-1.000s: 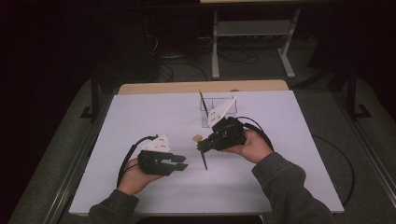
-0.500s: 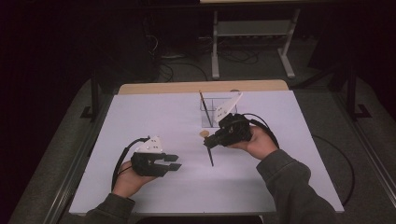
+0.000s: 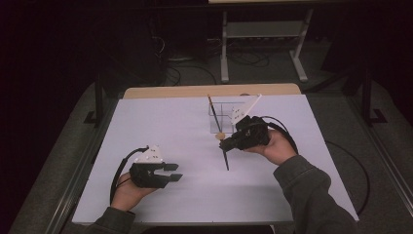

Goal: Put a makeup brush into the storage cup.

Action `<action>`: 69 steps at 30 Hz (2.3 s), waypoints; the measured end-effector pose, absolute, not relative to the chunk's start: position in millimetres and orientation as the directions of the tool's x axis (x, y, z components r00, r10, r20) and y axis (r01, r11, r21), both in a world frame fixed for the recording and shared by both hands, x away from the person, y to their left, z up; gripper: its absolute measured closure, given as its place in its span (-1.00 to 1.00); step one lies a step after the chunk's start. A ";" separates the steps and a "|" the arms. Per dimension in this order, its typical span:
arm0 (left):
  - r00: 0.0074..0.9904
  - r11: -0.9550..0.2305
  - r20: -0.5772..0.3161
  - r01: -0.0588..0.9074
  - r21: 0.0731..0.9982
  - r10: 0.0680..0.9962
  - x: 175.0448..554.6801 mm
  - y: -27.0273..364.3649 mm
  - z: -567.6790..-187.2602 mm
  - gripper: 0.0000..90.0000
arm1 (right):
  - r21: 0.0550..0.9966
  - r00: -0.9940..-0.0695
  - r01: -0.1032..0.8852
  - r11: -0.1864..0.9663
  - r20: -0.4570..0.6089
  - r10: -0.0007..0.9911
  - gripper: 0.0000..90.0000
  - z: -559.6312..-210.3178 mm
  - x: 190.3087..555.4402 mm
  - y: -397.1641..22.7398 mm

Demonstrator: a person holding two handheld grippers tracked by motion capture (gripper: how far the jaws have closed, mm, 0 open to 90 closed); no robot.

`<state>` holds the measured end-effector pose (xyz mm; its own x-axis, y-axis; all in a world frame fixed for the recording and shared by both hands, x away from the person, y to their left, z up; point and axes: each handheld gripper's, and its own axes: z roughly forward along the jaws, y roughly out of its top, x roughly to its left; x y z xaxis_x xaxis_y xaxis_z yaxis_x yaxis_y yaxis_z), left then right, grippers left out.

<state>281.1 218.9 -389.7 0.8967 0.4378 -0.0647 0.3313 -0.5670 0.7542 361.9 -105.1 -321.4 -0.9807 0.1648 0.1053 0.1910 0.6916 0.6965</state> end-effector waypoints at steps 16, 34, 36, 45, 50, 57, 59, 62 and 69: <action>0.873 -0.544 -0.066 0.358 0.759 0.482 275.6 234.8 -390.5 0.20 | 0.681 -0.971 0.230 0.695 0.108 0.215 0.84 -320.3 368.4 -115.0; 0.871 -0.535 -0.065 0.356 0.766 0.486 274.7 239.6 -388.7 0.12 | 0.670 -0.963 0.256 0.696 0.113 0.246 0.85 -314.4 380.8 -121.8; 0.869 -0.531 -0.071 0.361 0.767 0.489 274.6 240.5 -388.6 0.11 | 0.672 -0.961 0.262 0.692 0.115 0.252 0.85 -312.9 381.6 -122.5; 0.863 -0.523 -0.078 0.371 0.768 0.499 273.1 244.0 -387.7 0.03 | 0.677 -0.957 0.270 0.685 0.108 0.271 0.85 -306.5 389.8 -126.1; 0.861 -0.524 -0.075 0.374 0.765 0.504 273.3 245.0 -388.2 0.02 | 0.676 -0.952 0.282 0.681 0.109 0.285 0.85 -301.9 392.5 -127.5; 0.860 -0.518 -0.074 0.371 0.771 0.506 272.4 245.4 -386.7 0.02 | 0.675 -0.946 0.296 0.676 0.109 0.304 0.85 -295.5 399.6 -132.3; 0.859 -0.519 -0.071 0.371 0.770 0.508 272.4 245.5 -386.8 0.01 | 0.674 -0.947 0.291 0.679 0.101 0.305 0.85 -293.9 402.3 -133.4; 0.860 -0.521 -0.068 0.368 0.770 0.506 272.5 247.0 -385.9 0.00 | 0.674 -0.942 0.302 0.675 0.102 0.320 0.85 -291.2 405.2 -134.7; 0.856 -0.515 -0.071 0.372 0.773 0.512 272.5 249.2 -385.2 -0.02 | 0.675 -0.938 0.308 0.670 0.097 0.333 0.85 -287.7 415.8 -137.0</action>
